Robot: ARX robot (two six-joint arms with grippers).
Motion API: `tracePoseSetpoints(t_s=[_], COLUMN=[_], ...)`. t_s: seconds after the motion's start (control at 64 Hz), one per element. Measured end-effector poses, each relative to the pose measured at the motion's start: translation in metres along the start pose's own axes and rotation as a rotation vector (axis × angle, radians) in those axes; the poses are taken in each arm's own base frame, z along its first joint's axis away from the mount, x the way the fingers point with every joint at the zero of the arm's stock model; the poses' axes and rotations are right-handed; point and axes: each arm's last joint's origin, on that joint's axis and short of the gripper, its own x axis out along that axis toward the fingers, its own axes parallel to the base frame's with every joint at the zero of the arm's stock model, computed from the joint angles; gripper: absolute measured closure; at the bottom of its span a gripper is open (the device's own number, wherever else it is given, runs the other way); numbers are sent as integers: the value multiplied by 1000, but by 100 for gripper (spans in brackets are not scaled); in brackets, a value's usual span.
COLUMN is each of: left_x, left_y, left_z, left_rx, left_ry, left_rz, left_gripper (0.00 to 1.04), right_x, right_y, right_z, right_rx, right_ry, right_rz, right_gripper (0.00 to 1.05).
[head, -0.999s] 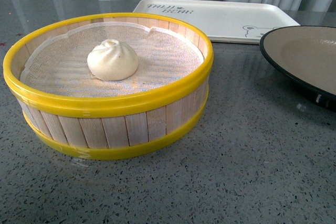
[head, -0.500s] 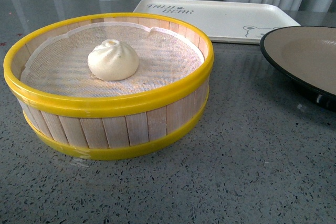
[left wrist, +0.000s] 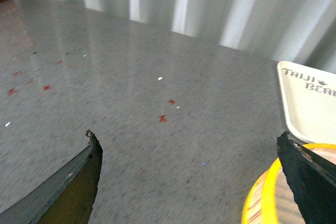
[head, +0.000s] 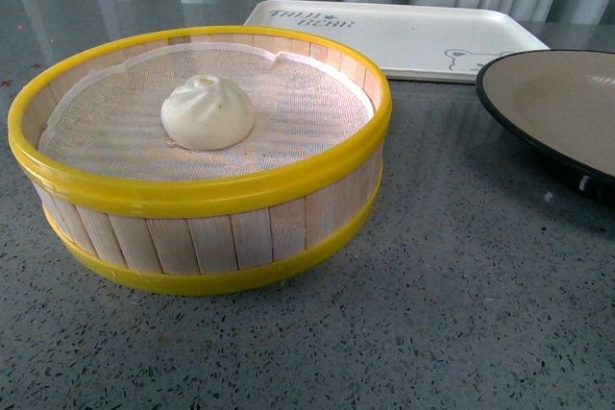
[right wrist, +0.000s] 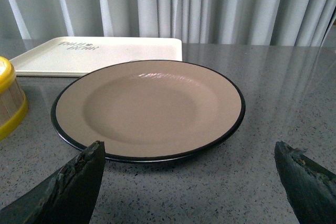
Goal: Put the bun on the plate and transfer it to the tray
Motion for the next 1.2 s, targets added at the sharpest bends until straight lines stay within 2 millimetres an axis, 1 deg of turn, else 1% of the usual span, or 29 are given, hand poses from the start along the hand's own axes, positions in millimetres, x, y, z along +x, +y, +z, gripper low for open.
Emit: tracePoseSetpoints(t_s=[0.031,0.109,0.141,0.156,0.187,0.219,0.234,0.25,0.265,0.281,0.297,0.359,0.453,0.609,0.781,1.202], left_x=[10,22,28,29,32,36,37,38,39,39,39,39,37,30,27,35], left_y=[-14,-36,-51,-53,-63,-77,-87,-90,-98,-99,-106,-120,-133,-145,-143,-146], left_z=[7,14,17,17,18,18,17,16,16,15,14,8,-1,-17,-26,-51], left_rx=[20,42,55,57,70,90,103,108,121,123,131,152,179,254,293,367], left_ry=[9,37,72,76,98,120,140,147,158,160,170,203,240,289,342,427], left_rz=[-35,-91,-140,-147,-176,-205,-229,-236,-250,-253,-266,-304,-341,-353,-355,-334], left_gripper=[7,7,7,7,7,7,7,7,7,7,7,7,7,7,7,7], right_x=[0,0,0,0,0,0,0,0,0,0,0,0,0,0,0,0], right_y=[0,0,0,0,0,0,0,0,0,0,0,0,0,0,0,0], right_z=[0,0,0,0,0,0,0,0,0,0,0,0,0,0,0,0], right_rx=[0,0,0,0,0,0,0,0,0,0,0,0,0,0,0,0], right_ry=[0,0,0,0,0,0,0,0,0,0,0,0,0,0,0,0], right_rz=[0,0,0,0,0,0,0,0,0,0,0,0,0,0,0,0], right_gripper=[9,9,9,9,9,9,9,9,9,9,9,9,9,9,9,9])
